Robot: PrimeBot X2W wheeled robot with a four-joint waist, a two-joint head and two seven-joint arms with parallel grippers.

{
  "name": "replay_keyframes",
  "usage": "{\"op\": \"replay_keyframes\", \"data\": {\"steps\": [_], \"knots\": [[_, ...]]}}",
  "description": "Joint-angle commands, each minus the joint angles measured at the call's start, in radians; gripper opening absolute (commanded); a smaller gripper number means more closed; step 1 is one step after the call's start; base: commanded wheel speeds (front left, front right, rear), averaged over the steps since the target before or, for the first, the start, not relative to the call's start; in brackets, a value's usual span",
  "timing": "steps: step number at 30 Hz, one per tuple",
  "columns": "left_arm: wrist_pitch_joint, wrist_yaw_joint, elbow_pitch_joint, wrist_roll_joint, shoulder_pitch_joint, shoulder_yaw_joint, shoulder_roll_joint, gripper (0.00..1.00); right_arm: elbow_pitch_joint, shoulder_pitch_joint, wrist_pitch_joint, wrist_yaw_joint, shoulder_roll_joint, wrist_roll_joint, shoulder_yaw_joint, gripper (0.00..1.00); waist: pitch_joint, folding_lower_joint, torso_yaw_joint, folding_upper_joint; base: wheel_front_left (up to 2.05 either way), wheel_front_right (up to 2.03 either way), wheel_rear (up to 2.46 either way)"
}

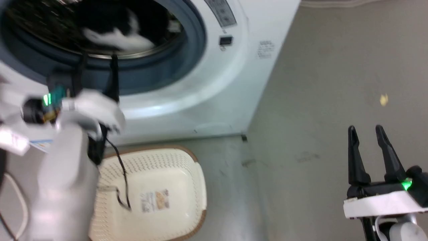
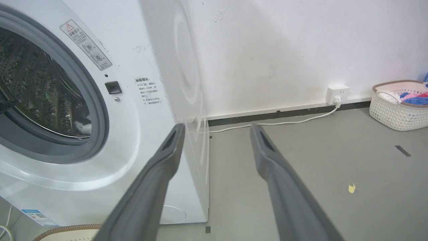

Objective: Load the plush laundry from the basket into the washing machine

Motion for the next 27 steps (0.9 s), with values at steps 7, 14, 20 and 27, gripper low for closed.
{"op": "replay_keyframes", "data": {"steps": [7, 14, 20, 27], "knots": [[-0.005, 0.029, -0.413, -0.032, 0.419, 0.087, -0.097, 1.0, 0.002, 0.07, -0.004, -0.001, 0.002, -0.019, -0.014, 1.0, -0.195, 0.0004, 0.125, -0.0001, 0.0, 0.0, 0.0], [-0.005, 0.029, -0.623, 0.004, 0.676, 0.085, -0.155, 1.0, 0.007, 0.124, -0.004, -0.001, 0.002, -0.021, -0.031, 1.0, -0.263, 0.0004, 0.16, -0.0001, 0.0, 0.0, 0.0], [-0.005, 0.032, -0.731, 0.023, 0.816, 0.074, -0.184, 1.0, 0.01, 0.164, -0.004, -0.001, 0.002, -0.036, -0.033, 1.0, -0.295, 0.0004, 0.179, -0.0001, 0.0, 0.0, 0.0], [-0.005, 0.031, -0.721, 0.049, 0.877, 0.044, -0.194, 1.0, 0.022, 0.196, -0.004, -0.001, 0.002, -0.079, -0.014, 1.0, -0.305, 0.0004, 0.193, -0.0001, 0.0, 0.0, 0.0]]}}
